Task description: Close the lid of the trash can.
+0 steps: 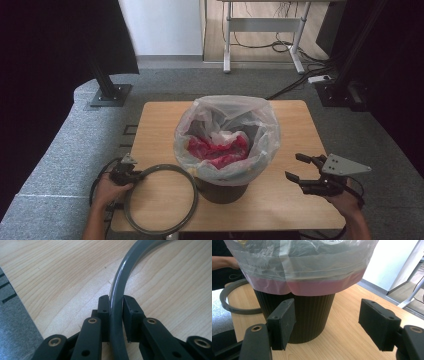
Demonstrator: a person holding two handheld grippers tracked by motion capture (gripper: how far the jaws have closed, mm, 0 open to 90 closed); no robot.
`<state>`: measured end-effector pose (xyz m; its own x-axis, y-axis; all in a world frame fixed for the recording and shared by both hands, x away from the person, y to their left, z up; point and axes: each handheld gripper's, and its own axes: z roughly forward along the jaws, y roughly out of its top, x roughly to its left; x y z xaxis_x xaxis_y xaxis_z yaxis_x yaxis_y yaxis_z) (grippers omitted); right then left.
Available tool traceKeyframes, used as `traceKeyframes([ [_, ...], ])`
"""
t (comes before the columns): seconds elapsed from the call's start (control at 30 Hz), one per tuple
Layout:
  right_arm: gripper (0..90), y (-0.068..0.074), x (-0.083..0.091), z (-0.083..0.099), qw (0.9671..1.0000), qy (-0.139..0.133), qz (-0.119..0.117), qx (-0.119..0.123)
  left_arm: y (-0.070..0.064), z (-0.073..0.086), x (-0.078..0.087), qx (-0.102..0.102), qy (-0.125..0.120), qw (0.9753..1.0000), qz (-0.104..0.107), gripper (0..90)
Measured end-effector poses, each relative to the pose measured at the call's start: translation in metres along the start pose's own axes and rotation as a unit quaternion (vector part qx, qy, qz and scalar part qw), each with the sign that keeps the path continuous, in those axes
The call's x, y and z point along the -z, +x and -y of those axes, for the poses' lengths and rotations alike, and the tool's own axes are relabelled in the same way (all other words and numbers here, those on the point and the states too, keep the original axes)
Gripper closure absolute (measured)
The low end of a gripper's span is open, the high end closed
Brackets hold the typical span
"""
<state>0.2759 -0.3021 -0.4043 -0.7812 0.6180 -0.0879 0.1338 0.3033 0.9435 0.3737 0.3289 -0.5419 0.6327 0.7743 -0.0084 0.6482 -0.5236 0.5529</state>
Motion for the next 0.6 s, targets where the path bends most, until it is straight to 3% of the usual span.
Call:
traceKeyframes([
  [0.17, 29.4, 0.0, 0.001, 0.0, 1.0, -0.001, 0.002, -0.001, 0.002, 0.002, 0.004, -0.002, 0.013, 0.9997, 0.02, 78.6],
  [0.6, 29.4, -0.001, -0.001, 0.004, 1.0, -0.001, 0.002, -0.006, 0.004, 0.001, 0.029, -0.004, -0.015, 0.999, 0.042, 78.8],
])
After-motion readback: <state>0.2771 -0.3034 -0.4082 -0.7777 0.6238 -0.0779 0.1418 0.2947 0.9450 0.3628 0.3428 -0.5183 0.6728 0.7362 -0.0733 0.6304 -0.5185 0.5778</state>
